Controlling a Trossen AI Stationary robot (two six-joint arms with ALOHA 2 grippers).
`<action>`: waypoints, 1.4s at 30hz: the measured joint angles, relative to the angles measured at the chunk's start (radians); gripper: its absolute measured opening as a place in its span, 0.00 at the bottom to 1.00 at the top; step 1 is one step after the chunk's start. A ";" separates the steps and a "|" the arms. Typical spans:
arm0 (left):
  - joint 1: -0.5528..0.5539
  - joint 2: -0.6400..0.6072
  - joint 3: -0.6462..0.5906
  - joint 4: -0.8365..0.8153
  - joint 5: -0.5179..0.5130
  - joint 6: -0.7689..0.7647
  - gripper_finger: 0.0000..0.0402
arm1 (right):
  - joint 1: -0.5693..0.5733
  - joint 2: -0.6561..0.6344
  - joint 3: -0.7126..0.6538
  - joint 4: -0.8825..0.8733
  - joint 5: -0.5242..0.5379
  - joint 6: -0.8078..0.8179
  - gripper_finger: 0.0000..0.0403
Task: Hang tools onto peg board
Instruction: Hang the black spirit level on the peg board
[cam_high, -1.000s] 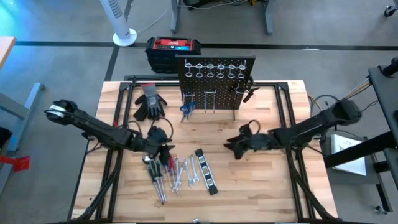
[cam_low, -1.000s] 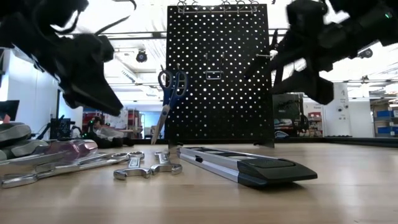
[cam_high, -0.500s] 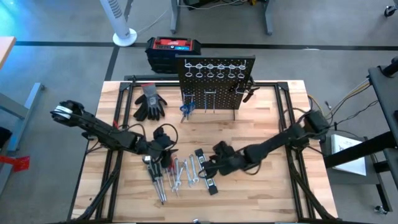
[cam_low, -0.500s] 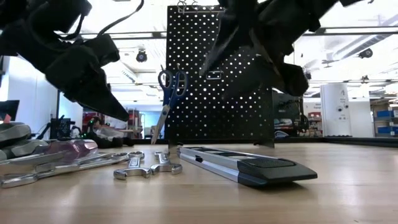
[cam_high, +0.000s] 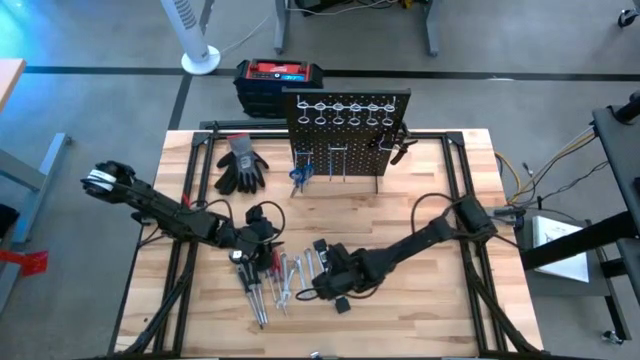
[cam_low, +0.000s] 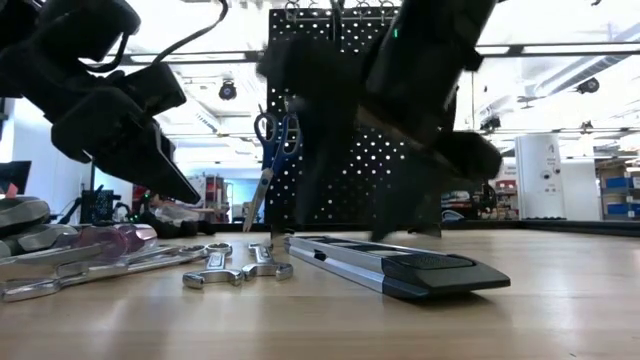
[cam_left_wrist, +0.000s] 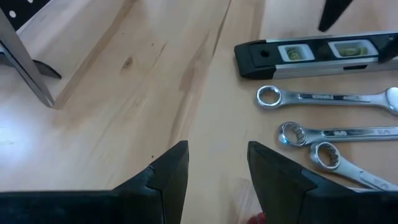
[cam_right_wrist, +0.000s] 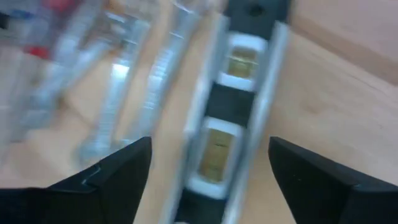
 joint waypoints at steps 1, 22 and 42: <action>0.000 0.000 -0.001 0.000 0.000 0.000 0.39 | -0.002 0.012 0.005 -0.021 -0.016 0.016 0.81; 0.000 0.003 -0.004 0.090 -0.004 -0.079 0.39 | -0.006 0.048 -0.010 -0.101 -0.018 -0.079 0.39; 0.034 0.041 -0.001 0.571 -0.007 -0.092 0.39 | 0.162 -0.123 -0.036 -0.378 0.656 -0.065 0.37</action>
